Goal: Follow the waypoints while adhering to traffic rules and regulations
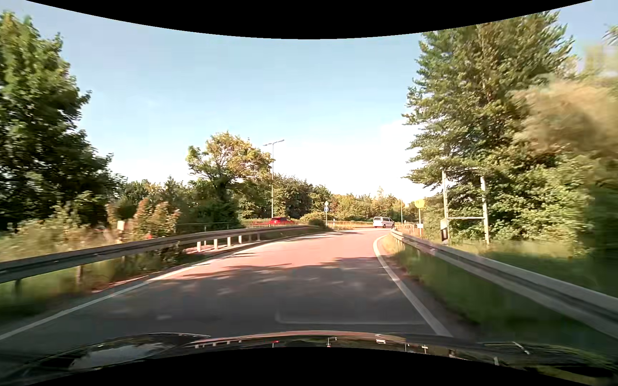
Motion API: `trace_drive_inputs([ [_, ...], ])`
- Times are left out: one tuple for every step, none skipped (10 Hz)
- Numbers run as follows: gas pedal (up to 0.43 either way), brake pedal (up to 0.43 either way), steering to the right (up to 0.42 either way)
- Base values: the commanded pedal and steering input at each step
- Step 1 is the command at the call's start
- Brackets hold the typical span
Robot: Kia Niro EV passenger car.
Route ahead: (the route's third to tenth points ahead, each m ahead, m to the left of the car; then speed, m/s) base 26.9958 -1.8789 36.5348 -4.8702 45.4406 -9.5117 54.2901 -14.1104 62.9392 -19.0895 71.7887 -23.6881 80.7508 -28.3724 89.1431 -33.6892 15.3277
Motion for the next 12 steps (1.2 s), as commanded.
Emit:
trace_drive_inputs([
  [0.087,0.006,0.044],
  [0.087,0.006,0.046],
  [0.087,0.006,0.046],
  [0.098,0.006,0.046],
  [0.098,0.006,0.046],
  [0.098,0.006,0.046],
  [0.098,0.006,0.046],
  [0.098,0.006,0.046],
  [0.098,0.006,0.048],
  [0.098,0.006,0.049],
  [0.098,0.006,0.050],
  [0.098,0.006,0.050],
])
